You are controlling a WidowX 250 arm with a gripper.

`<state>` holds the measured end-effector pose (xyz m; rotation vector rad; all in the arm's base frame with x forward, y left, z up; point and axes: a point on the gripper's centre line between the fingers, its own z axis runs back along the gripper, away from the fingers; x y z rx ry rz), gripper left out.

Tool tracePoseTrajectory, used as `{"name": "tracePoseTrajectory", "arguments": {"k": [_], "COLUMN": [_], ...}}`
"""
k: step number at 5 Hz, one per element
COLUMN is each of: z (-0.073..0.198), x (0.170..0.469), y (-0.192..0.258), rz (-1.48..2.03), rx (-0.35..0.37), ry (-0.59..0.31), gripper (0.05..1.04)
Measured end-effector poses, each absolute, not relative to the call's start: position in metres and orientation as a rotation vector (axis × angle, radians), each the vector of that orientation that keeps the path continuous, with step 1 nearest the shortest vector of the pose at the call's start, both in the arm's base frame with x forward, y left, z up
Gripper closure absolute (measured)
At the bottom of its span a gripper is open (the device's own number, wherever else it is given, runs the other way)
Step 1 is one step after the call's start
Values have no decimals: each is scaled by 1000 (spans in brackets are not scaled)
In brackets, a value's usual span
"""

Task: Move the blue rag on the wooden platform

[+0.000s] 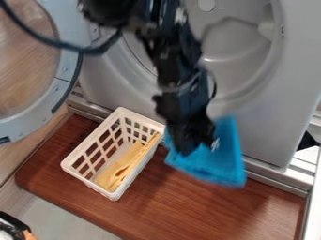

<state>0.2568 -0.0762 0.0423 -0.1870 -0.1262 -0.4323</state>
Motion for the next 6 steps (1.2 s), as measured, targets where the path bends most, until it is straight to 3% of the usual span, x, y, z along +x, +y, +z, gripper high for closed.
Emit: {"name": "tracePoseTrajectory", "arguments": {"k": [1, 2, 3, 4, 5, 6], "z": [27, 9, 4, 6, 14, 22], "x": [238, 241, 247, 252, 258, 268], "y": [-76, -80, -81, -79, -74, -68], "rz": [-470, -504, -507, -512, -492, -450], "rx": [-188, -208, -221, -245, -217, -171], "ry": [-92, -95, -127, -156, -172, -169], "gripper": [1030, 1006, 851, 584, 270, 79]}}
